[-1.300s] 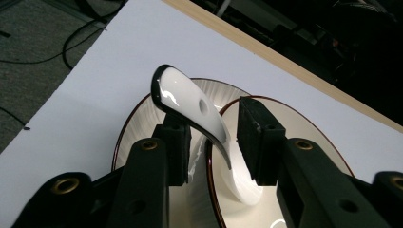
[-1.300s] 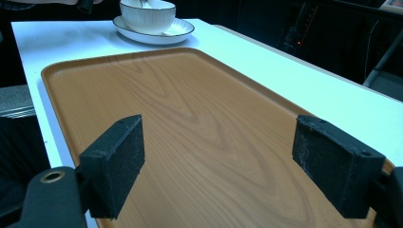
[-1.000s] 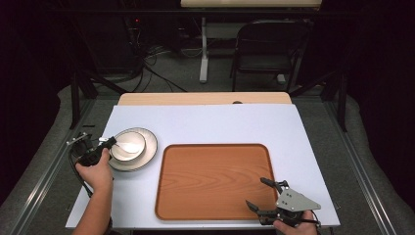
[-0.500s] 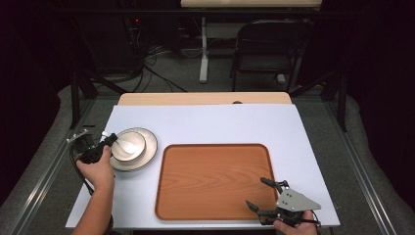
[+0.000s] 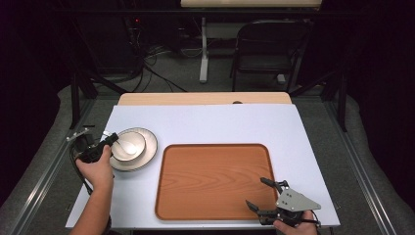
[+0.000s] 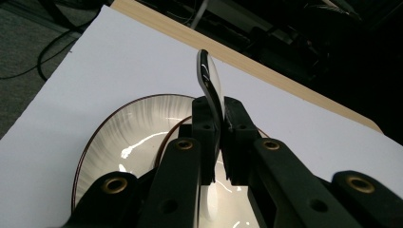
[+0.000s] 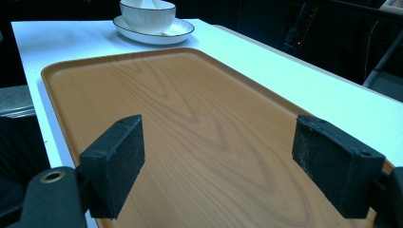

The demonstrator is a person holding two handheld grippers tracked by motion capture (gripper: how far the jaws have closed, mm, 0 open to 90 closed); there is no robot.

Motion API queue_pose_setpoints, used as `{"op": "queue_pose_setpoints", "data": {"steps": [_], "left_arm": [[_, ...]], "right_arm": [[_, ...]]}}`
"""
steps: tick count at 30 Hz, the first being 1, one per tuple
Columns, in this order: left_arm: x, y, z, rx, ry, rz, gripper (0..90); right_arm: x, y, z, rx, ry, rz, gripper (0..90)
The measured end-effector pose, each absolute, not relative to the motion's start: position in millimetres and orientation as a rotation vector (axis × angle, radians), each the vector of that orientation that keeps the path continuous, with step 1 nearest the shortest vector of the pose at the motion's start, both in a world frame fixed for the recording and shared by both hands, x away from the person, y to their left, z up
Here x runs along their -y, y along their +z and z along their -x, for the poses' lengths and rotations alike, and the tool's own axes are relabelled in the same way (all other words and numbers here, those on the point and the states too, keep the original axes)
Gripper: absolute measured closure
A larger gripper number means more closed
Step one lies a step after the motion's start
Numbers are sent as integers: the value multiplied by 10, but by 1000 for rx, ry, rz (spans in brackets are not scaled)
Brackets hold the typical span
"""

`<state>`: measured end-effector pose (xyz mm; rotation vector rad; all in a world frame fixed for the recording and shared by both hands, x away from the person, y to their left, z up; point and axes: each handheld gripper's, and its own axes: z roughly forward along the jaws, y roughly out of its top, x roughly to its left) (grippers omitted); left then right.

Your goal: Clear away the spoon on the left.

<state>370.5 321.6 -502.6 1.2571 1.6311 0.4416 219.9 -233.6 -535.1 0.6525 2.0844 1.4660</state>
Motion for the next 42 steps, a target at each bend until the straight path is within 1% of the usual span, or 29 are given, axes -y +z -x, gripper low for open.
{"op": "queue_pose_setpoints", "data": {"steps": [16, 26, 35, 42], "left_arm": [[-3200, -4680, -3701, -1582, 421, -1380, 853], [-3109, -4371, -3667, -1538, 433, -1535, 853], [-3030, -4176, -3624, -1491, 380, -1641, 853], [-2956, -4120, -3606, -1464, 333, -1697, 853]], "right_arm": [[2331, -5352, -2202, -2086, 1461, -648, 175], [2327, -5352, -2202, -2086, 1460, -648, 175], [2328, -5352, -2201, -2085, 1461, -647, 175], [2328, -5352, -2202, -2087, 1458, -646, 175]]}}
